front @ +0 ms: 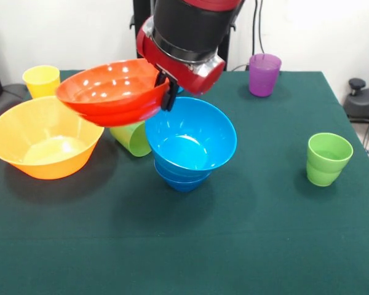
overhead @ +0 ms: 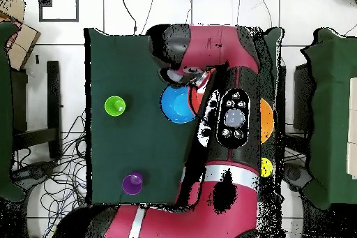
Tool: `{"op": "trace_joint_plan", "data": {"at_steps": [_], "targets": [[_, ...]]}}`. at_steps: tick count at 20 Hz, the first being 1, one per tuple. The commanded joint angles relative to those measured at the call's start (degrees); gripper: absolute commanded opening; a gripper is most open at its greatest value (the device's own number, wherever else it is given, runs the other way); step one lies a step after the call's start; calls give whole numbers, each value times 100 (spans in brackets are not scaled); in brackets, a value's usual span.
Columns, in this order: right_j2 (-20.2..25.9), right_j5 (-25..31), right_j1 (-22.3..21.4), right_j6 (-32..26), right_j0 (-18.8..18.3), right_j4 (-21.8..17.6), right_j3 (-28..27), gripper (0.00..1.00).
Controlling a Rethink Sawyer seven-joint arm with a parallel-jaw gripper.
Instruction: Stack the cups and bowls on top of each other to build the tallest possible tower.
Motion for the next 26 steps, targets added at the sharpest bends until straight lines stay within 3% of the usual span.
{"op": "trace_joint_plan", "data": {"at_steps": [1, 26], "targets": [[160, 831, 413, 697, 218, 97, -822, 0], [-272, 1139, 907, 726, 431, 468, -1717, 0]]}}
